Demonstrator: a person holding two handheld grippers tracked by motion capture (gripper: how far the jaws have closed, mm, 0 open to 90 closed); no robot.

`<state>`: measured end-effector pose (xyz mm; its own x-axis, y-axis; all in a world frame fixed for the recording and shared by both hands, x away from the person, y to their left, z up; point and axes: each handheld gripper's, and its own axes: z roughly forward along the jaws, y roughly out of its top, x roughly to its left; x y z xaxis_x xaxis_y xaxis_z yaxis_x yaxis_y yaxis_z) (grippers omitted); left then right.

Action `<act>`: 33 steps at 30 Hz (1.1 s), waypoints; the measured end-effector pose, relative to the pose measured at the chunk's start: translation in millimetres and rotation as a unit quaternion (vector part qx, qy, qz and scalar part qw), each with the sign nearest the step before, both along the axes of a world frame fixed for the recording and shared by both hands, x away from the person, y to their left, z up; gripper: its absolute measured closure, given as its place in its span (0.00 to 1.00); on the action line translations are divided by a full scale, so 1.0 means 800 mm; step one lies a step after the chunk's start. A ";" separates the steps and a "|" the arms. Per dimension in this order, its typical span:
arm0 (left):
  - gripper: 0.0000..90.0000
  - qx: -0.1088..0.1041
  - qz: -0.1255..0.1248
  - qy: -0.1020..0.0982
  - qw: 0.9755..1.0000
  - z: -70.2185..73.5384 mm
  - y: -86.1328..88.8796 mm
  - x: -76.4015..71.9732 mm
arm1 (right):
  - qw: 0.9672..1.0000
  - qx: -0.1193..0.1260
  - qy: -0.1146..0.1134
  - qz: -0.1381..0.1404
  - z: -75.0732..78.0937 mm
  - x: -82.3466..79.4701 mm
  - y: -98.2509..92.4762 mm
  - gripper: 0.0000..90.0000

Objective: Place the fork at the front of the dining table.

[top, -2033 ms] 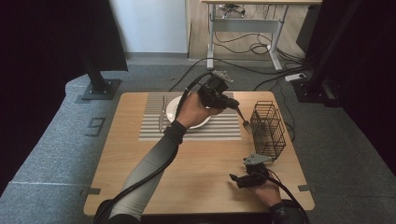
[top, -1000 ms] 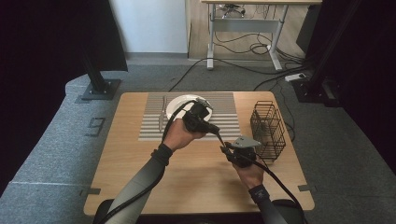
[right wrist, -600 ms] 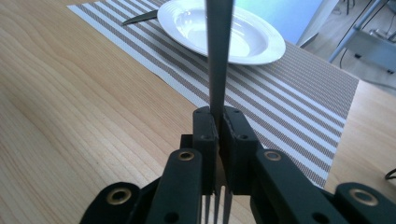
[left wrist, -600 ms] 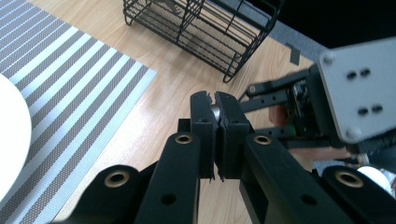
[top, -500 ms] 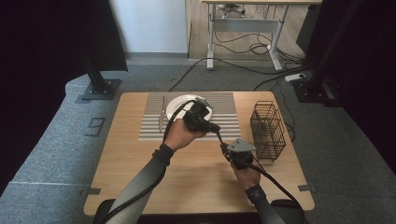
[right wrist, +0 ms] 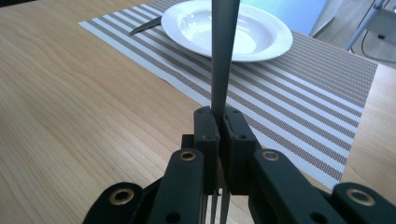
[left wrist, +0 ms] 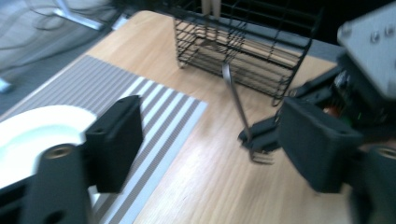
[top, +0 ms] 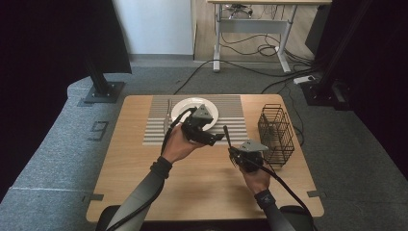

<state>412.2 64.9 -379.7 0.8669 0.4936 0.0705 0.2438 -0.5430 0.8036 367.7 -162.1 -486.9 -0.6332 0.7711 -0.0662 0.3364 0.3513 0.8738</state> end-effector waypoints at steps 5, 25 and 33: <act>0.05 -0.005 0.022 -0.025 0.999 -0.022 0.026 -0.025 | 1.000 0.009 0.019 -0.015 0.003 0.008 -0.004 0.95; 0.00 0.041 0.086 0.005 0.995 -0.183 0.100 -0.096 | 0.997 -0.014 0.043 -0.065 0.018 0.065 0.004 0.95; 0.00 0.052 0.070 0.025 0.996 -0.202 0.099 -0.100 | 0.994 -0.023 0.056 -0.087 0.013 0.103 0.006 0.95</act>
